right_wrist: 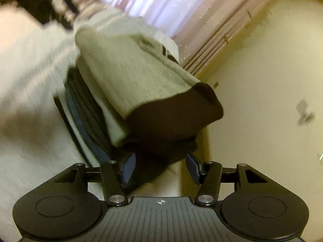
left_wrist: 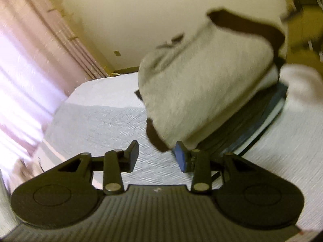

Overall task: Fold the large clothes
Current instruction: 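Open both grippers and pull them back from the stack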

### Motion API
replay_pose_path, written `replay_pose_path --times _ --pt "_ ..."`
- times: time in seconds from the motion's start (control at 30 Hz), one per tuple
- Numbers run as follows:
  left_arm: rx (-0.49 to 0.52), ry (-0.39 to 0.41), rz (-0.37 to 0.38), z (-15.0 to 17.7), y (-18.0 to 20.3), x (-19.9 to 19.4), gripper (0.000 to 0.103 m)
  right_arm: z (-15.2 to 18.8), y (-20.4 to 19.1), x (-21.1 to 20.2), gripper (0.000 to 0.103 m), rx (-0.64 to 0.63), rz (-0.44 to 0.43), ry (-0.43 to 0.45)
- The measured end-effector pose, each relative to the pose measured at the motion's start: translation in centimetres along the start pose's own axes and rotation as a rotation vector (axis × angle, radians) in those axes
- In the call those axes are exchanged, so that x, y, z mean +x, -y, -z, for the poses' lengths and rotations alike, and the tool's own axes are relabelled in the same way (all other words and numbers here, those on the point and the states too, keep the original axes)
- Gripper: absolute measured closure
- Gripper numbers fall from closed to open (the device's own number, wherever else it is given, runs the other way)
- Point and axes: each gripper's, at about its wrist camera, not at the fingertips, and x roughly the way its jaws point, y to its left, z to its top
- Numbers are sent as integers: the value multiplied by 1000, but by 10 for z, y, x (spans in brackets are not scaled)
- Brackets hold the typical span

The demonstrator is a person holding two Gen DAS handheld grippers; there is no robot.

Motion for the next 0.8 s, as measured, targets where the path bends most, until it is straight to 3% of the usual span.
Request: replay_pose_path --times 0.1,0.17,0.2,0.23,0.37,0.5,0.8 --pt "-132 -11 53 -12 9 -7 63 -18 1 4 51 246 -115 -19" --pt "-263 -35 90 -14 10 -10 53 -24 5 3 46 438 -176 -38" --pt "-329 -53 99 -15 10 -12 48 -24 7 0 38 519 -194 -50" --pt "-395 -71 109 -15 9 -10 42 -25 7 -5 31 590 -203 -59" --pt "-567 -116 113 -10 10 -27 16 -35 1 -26 22 757 -188 -76" --pt "-635 -120 96 0 11 -53 1 -41 -15 -58 18 837 -133 -86" --pt "-637 -106 92 32 6 -131 1 -47 -64 -127 17 937 -42 -88"
